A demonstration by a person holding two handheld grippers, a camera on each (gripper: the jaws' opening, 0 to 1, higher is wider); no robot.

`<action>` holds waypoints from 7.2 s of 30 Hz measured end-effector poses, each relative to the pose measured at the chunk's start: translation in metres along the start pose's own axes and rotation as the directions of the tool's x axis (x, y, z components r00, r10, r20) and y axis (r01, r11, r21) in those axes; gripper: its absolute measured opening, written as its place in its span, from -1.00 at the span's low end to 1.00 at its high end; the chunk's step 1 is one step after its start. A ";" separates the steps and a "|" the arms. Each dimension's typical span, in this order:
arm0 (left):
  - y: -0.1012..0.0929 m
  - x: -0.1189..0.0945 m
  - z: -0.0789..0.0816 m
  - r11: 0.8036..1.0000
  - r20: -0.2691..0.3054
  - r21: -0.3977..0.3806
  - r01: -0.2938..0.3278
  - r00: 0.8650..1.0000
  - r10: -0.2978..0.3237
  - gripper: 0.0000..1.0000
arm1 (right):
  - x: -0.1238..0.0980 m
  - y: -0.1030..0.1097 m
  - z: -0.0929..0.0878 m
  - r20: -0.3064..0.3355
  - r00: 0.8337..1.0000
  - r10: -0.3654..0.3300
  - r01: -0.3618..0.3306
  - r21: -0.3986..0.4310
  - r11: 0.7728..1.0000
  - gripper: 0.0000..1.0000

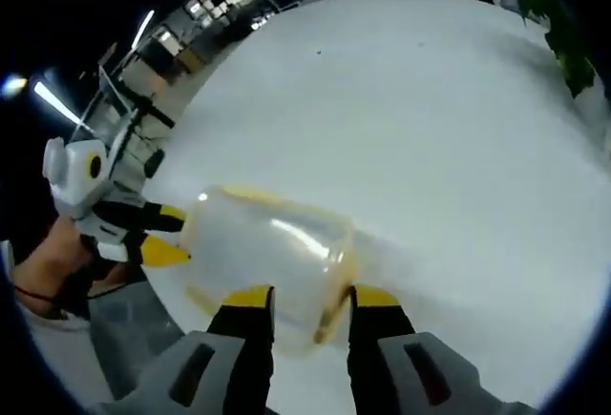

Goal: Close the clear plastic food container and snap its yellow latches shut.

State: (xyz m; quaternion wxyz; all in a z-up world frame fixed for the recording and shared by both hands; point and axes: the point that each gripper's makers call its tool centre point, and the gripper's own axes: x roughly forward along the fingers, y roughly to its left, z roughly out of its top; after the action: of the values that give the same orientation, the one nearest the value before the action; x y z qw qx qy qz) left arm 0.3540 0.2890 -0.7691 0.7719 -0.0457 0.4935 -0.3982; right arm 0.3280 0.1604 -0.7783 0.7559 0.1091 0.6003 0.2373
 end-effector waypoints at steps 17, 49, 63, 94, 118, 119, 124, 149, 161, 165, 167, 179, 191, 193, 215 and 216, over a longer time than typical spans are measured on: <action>0.013 -0.007 -0.007 0.999 -0.035 0.024 -0.030 0.999 0.031 -0.46 | 0.005 0.000 0.018 0.117 0.992 -0.038 0.040 -0.013 0.999 -0.42; 0.019 -0.027 -0.001 0.953 -0.054 0.303 0.009 0.999 0.008 -0.40 | -0.010 -0.001 0.008 0.096 0.993 -0.071 0.098 -0.314 0.944 -0.38; 0.016 -0.036 0.008 0.898 -0.042 0.441 -0.011 0.999 0.033 -0.39 | -0.015 0.005 0.004 0.063 0.993 -0.097 0.115 -0.444 0.889 -0.44; -0.002 -0.031 0.022 0.716 -0.074 0.698 -0.003 0.994 0.077 -0.55 | -0.019 0.008 -0.001 -0.018 0.972 -0.234 0.143 -0.749 0.647 -0.55; -0.012 -0.018 0.024 0.544 -0.113 0.838 0.046 0.990 0.089 -0.72 | -0.015 0.015 0.008 -0.013 0.970 -0.242 0.125 -0.829 0.544 -0.75; -0.013 -0.018 0.024 0.538 -0.114 0.842 0.049 0.989 0.090 -0.74 | -0.015 0.015 0.009 -0.012 0.970 -0.242 0.126 -0.830 0.543 -0.77; -0.016 -0.017 0.024 0.519 -0.118 0.853 0.055 0.989 0.089 -0.77 | -0.015 0.019 0.014 0.005 0.972 -0.234 0.131 -0.840 0.527 -0.84; -0.029 0.003 0.022 0.456 -0.143 0.884 0.098 0.988 0.065 -1.00 | 0.002 0.035 0.024 0.007 0.983 -0.182 0.096 -0.868 0.487 -1.00; -0.037 0.013 0.022 0.442 -0.157 0.889 0.118 0.986 0.052 -1.00 | 0.011 0.041 0.026 0.001 0.986 -0.166 0.083 -0.870 0.487 -1.00; -0.040 0.015 0.023 0.438 -0.161 0.890 0.124 0.986 0.047 -1.00 | 0.013 0.043 0.028 0.000 0.988 -0.154 0.076 -0.870 0.487 -1.00; -0.040 0.016 0.023 0.439 -0.162 0.890 0.126 0.986 0.047 -1.00 | 0.014 0.044 0.029 0.001 0.988 -0.153 0.076 -0.870 0.487 -1.00; -0.048 0.021 0.019 0.449 -0.175 0.881 0.148 0.984 0.017 -1.00 | 0.021 0.049 0.037 0.007 0.992 -0.124 0.068 -0.866 0.496 -1.00; -0.049 0.023 0.020 0.438 -0.175 0.886 0.152 0.985 0.011 -0.97 | 0.025 0.056 0.040 0.006 0.994 -0.107 0.057 -0.875 0.480 -1.00; -0.048 0.022 0.019 0.444 -0.176 0.883 0.153 0.984 0.010 -0.93 | 0.026 0.056 0.040 0.006 0.995 -0.104 0.056 -0.875 0.481 -0.98; -0.057 0.025 0.009 0.487 -0.207 0.853 0.188 0.978 -0.014 -0.59 | 0.027 0.058 0.045 -0.015 0.995 -0.099 0.030 -0.899 0.437 -0.61; -0.058 0.024 0.008 0.490 -0.213 0.850 0.193 0.977 -0.016 -0.56 | 0.027 0.058 0.045 -0.015 0.995 -0.100 0.030 -0.901 0.432 -0.60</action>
State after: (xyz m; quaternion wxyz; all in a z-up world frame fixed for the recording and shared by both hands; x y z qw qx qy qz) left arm 0.3318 0.2312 -0.7560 0.6179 0.3526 0.2896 -0.6403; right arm 0.3626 0.2291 -0.7634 0.6865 -0.3405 0.4105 0.4942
